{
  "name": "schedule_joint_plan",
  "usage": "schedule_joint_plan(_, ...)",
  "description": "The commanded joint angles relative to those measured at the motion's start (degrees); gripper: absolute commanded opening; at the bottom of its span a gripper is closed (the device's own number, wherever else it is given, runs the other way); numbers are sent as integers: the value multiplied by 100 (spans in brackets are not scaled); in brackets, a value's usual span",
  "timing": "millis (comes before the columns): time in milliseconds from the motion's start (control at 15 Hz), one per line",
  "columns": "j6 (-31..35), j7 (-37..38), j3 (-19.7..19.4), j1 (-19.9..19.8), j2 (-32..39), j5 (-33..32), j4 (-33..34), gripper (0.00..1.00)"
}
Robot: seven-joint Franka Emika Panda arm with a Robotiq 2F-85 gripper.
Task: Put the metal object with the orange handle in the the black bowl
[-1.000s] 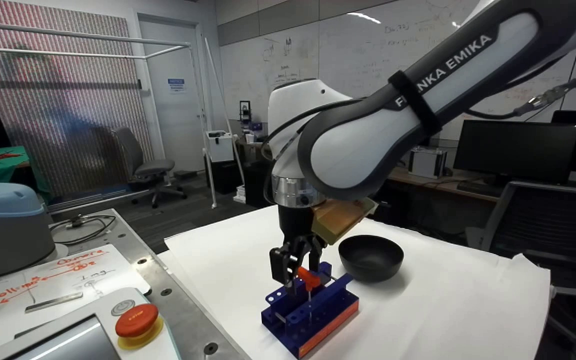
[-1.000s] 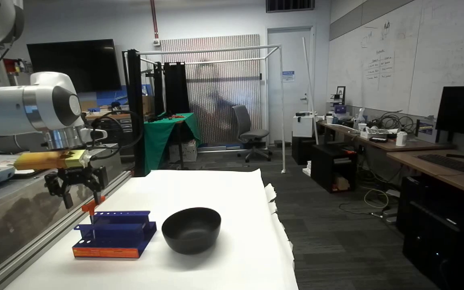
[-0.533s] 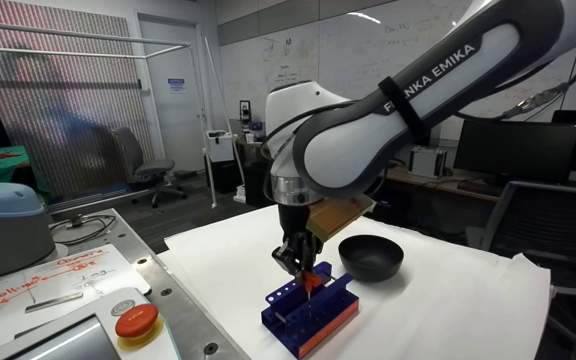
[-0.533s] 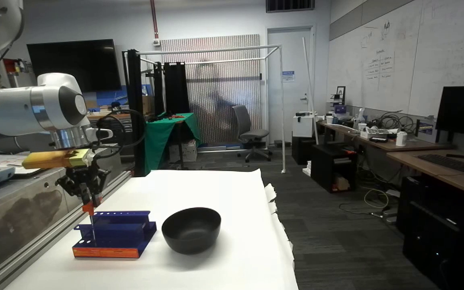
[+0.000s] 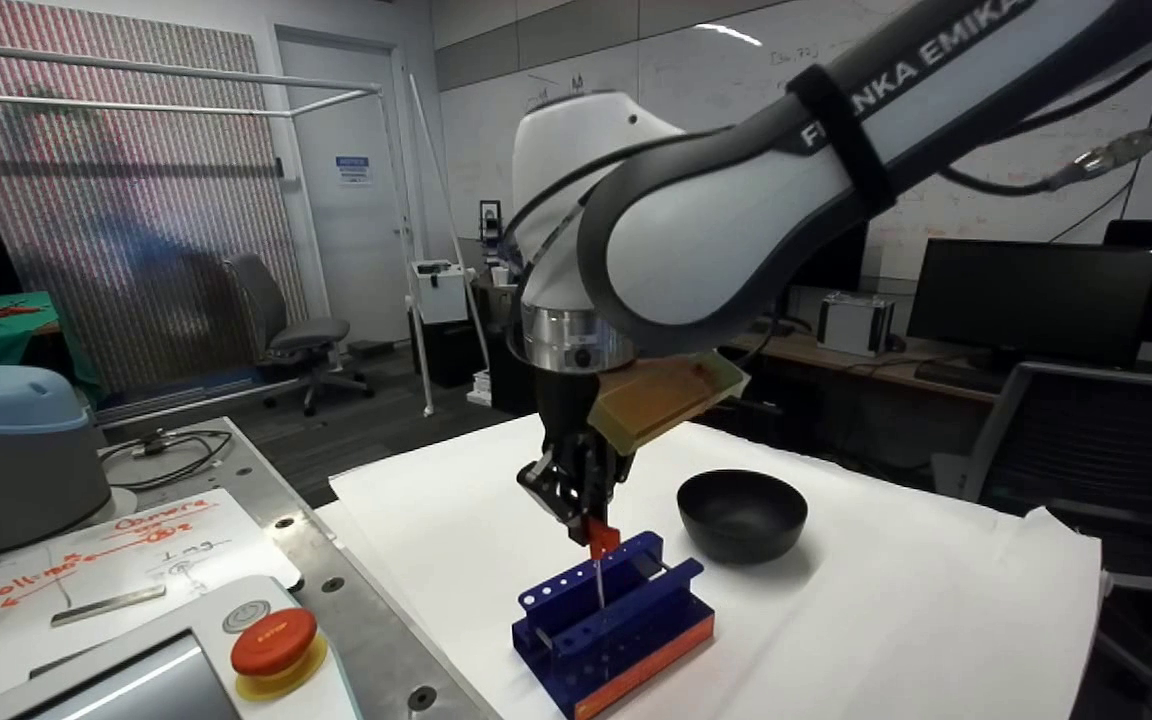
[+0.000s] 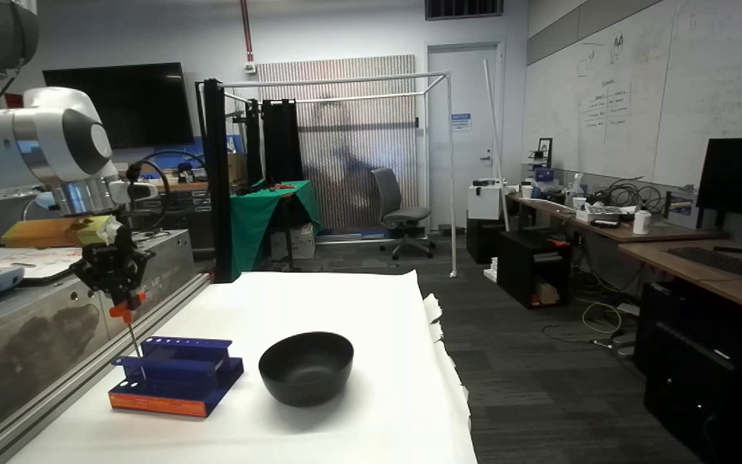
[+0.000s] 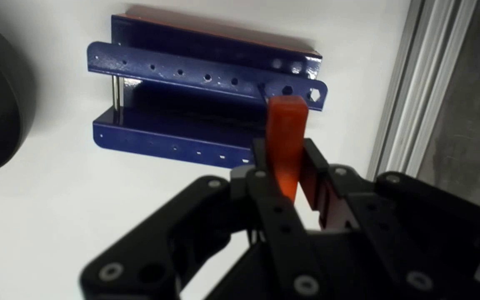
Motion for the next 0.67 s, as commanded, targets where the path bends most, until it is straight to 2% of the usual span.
schedule_joint_plan(0,-82,431,-40,234,-740,-334,-247,10)
schedule_joint_plan(200,-340,739,-21,277,-1139,-635,-207,10)
schedule_joint_plan(467,-1007,1659,-104,284,-1408,-1813,-313,12)
schedule_joint_plan(600,-1277,2115,-117,210,-1289,-2339,-443,12)
